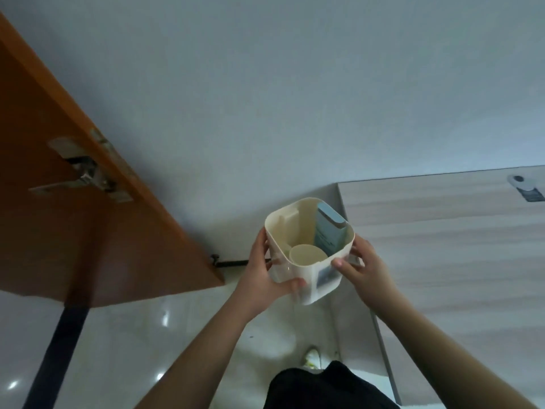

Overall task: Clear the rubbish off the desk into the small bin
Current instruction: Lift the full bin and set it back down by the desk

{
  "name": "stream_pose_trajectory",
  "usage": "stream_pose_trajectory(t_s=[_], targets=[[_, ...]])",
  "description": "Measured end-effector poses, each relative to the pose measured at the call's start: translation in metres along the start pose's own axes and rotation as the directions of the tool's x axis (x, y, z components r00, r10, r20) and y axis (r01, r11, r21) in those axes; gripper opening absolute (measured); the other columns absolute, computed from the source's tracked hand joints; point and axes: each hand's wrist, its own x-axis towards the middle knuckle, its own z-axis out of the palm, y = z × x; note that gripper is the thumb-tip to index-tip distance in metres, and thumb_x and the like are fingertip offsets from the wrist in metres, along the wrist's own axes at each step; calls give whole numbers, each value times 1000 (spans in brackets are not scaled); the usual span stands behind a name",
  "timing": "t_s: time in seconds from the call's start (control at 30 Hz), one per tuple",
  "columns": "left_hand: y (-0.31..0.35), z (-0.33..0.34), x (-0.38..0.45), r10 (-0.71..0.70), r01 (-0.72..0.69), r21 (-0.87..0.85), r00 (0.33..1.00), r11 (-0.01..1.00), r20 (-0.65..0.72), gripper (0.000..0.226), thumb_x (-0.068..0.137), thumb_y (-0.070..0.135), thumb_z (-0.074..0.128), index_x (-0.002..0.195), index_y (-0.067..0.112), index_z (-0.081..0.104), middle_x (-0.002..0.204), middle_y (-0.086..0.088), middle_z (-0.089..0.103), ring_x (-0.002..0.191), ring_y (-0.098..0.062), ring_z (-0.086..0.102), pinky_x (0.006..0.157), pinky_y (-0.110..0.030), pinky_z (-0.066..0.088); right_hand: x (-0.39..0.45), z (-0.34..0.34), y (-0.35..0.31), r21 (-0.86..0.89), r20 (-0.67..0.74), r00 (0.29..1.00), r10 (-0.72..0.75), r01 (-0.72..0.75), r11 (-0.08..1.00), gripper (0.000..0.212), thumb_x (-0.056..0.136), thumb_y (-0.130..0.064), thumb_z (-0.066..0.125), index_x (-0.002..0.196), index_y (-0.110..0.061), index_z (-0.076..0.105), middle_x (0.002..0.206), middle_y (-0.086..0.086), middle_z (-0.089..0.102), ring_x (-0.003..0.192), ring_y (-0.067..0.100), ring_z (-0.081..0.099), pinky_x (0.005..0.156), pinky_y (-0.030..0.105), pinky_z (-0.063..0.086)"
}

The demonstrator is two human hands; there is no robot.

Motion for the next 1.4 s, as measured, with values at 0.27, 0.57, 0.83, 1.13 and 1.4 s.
stream_pose_trajectory(t_s=[0.27,0.57,0.83,1.13,1.4], targets=[[7,13,89,-43,38,77,997,996,65,127,45,58,93,143,59,11,152,10,31,130,9,39,101,-31,47,58,-27,12,22,-74,996,49,-48,999,50,85,-19,69,115,-55,52,123,-11,53,110,-8,55,86,14,51],[23,26,176,7,-43,182,980,982,198,114,46,55,90,128,75,14,133,24,44,115,20,44,81,-9,47,106,-49,17,-39,-203,974,105,-115,993,53,84,-29,70,129,-45,48,125,-14,50,112,-9,52,87,11,47],[18,20,246,18,-110,181,894,977,447,120,54,48,91,145,47,13,138,13,44,122,0,47,81,-12,50,142,-45,18,-133,-344,923,172,-229,964,63,79,-50,67,136,-43,42,121,-27,45,112,-16,46,77,2,46],[31,42,308,24,-197,198,764,960,644,110,47,67,85,132,70,16,120,40,48,110,21,46,77,-4,44,141,-48,25,21,-527,800,289,-328,945,59,85,-33,70,136,-43,44,134,-16,53,123,2,50,95,33,51],[33,94,334,11,-232,226,719,946,695,111,42,80,75,134,66,15,124,34,44,99,22,50,69,-3,43,148,-77,32,186,-553,775,306,-243,952,63,82,-30,74,133,-50,44,134,-29,52,126,-9,45,82,8,49]])
